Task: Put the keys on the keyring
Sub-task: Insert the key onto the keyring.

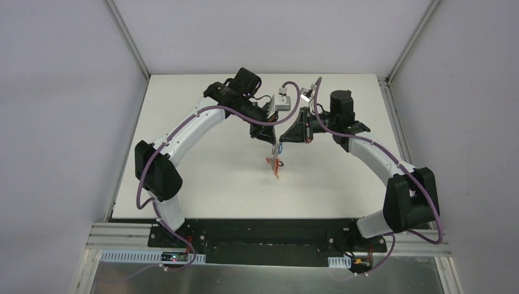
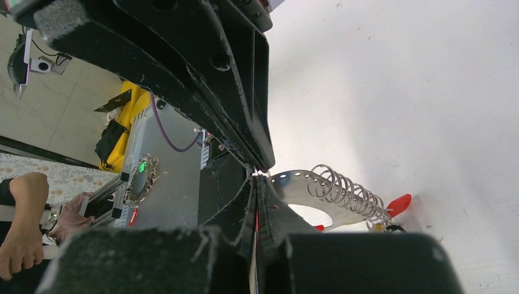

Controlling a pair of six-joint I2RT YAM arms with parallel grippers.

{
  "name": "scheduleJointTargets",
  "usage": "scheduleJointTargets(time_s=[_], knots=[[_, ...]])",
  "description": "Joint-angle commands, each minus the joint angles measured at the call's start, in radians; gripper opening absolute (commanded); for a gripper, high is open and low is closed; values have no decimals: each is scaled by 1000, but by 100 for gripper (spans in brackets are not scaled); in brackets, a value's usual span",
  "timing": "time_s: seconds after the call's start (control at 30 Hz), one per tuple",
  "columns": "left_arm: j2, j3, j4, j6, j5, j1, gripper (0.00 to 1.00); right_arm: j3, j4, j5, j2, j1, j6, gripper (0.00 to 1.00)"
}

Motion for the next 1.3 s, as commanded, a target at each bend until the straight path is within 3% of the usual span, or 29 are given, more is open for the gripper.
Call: scheduleJointTargets(time_s=[0.0, 0.77, 1.27], knots=[[-42, 9, -3, 3, 13, -12, 0, 29, 12, 20, 5, 4, -3, 0], [-52, 12, -5, 9, 42, -8, 0, 23, -60, 59, 0, 3, -89, 0], [-53, 11, 42, -49, 108, 16, 0, 9, -58, -2, -33, -19, -114, 22]])
